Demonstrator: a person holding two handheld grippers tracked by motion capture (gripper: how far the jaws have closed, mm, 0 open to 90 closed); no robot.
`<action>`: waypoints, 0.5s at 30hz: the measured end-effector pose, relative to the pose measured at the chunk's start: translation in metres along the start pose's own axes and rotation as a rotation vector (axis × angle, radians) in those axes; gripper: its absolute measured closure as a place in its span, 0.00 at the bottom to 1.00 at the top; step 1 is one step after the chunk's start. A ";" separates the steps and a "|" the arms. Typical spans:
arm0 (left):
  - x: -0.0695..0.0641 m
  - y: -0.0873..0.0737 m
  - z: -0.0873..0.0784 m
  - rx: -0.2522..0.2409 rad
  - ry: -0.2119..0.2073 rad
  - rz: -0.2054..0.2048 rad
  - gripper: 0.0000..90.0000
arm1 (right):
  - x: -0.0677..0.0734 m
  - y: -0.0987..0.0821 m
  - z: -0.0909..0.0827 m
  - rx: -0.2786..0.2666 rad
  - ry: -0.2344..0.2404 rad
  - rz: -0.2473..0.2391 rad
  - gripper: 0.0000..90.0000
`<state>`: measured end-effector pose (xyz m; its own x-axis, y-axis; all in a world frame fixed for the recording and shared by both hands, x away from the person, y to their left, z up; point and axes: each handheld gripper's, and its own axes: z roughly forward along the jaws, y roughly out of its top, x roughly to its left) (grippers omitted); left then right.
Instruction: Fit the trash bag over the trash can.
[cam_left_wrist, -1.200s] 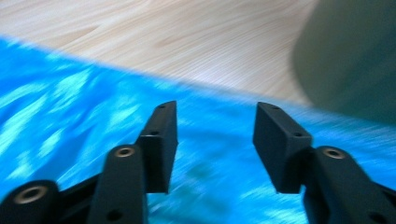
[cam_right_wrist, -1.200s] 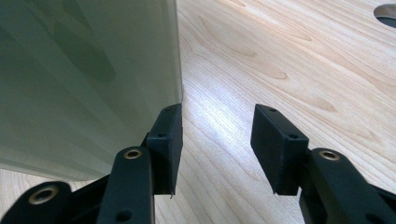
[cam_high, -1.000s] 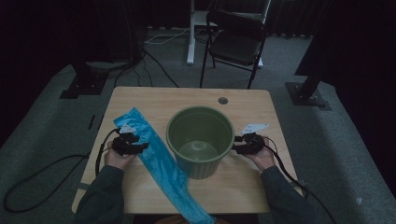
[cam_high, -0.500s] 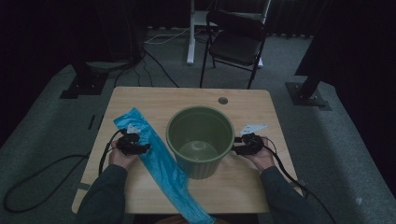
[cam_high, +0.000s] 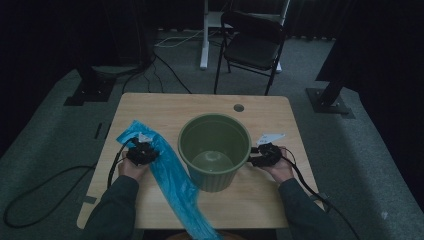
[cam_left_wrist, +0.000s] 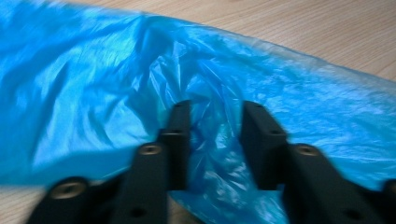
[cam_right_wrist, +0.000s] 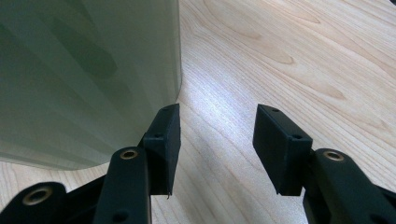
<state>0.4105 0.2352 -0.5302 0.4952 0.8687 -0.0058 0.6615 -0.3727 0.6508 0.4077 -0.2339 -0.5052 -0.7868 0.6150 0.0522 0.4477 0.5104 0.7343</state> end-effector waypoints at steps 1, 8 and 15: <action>0.002 0.000 0.000 0.000 -0.013 0.002 0.85 | 0.000 0.000 0.000 0.000 0.000 0.000 0.57; 0.009 0.004 -0.005 -0.017 -0.134 0.030 0.98 | -0.001 0.000 -0.002 -0.003 0.008 0.002 0.59; 0.010 0.031 -0.046 -0.174 -0.348 0.149 0.99 | -0.001 0.001 -0.006 -0.014 0.031 -0.003 0.62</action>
<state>0.4105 0.2473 -0.4753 0.7585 0.6367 -0.1387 0.4781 -0.3991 0.7824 0.4068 -0.2376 -0.5001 -0.8011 0.5943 0.0705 0.4393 0.5040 0.7436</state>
